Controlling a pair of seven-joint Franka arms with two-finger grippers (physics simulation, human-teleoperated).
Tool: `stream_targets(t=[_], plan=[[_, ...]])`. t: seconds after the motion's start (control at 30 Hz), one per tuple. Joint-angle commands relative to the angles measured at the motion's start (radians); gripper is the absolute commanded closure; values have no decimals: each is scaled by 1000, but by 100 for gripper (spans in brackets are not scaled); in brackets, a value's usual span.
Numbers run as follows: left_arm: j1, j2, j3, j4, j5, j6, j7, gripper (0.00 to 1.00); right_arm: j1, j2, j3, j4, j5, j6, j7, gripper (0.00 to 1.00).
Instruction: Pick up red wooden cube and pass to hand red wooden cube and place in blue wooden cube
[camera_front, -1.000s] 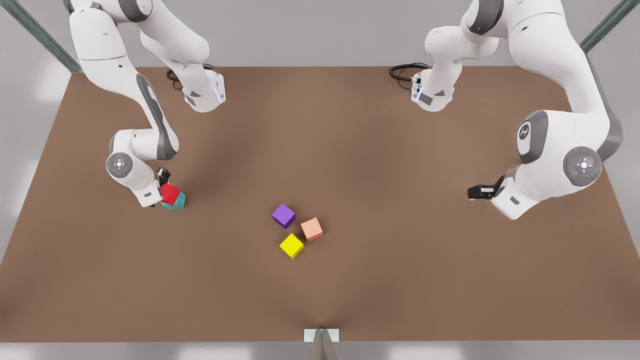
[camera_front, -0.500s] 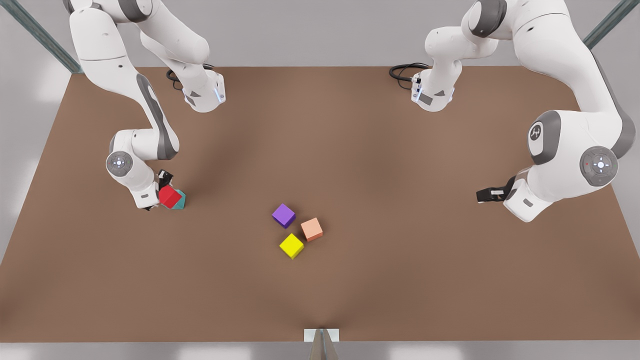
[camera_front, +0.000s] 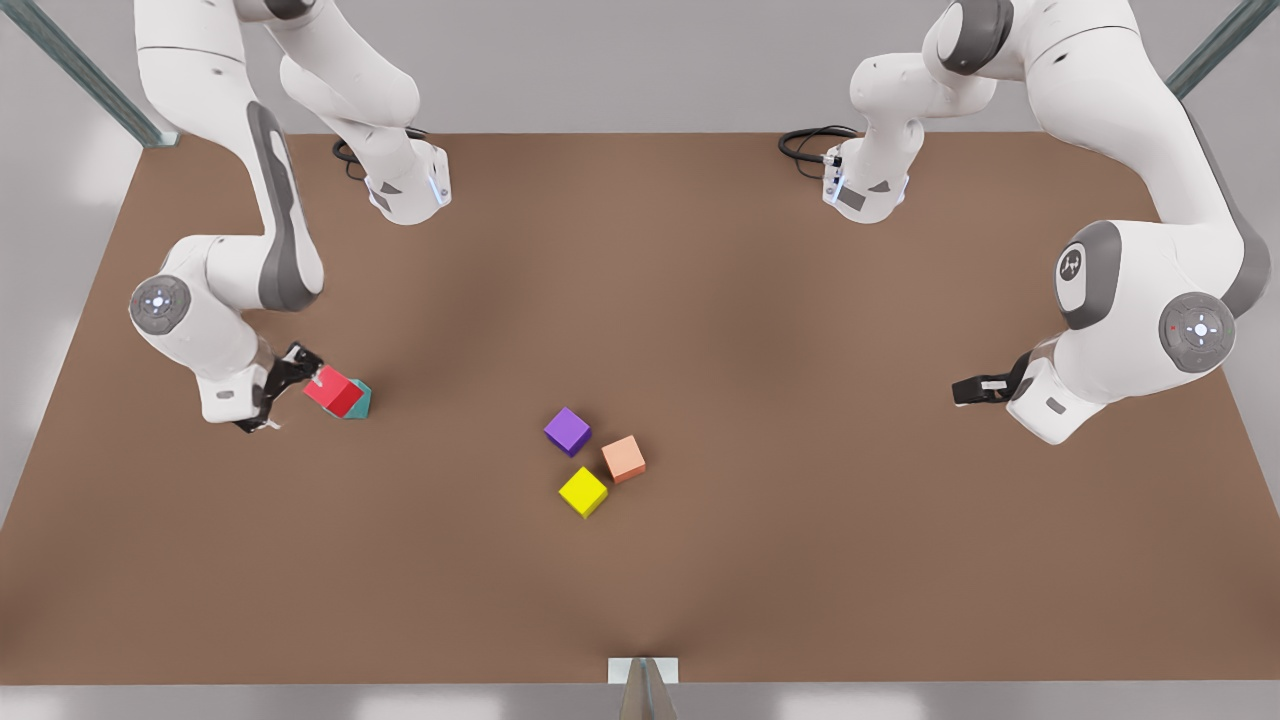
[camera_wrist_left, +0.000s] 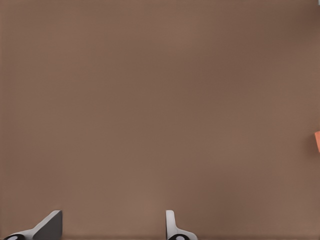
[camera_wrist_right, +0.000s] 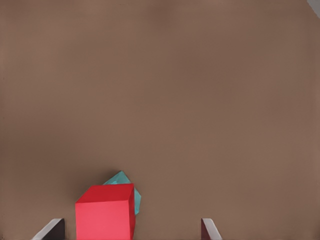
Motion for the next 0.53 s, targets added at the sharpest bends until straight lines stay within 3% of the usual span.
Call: stream_targets(t=[0.0,0.07,0.2,0.33,0.5], plan=[[-1,-1,0,0,0,0,-8,0,5,23,-1,80,86,-261,494,0],[-1,-1,0,0,0,0,-8,0,8,123,-1,210,31,-284,919,0],[-1,-1,0,0,0,-1,-8,0,25,220,-11,511,-49,-554,1004,0],[0,-1,0,0,0,-1,-8,0,65,27,-37,522,-65,-736,1074,0],[-1,-1,0,0,0,-3,-8,0,71,-16,-57,488,-42,-749,1078,0]])
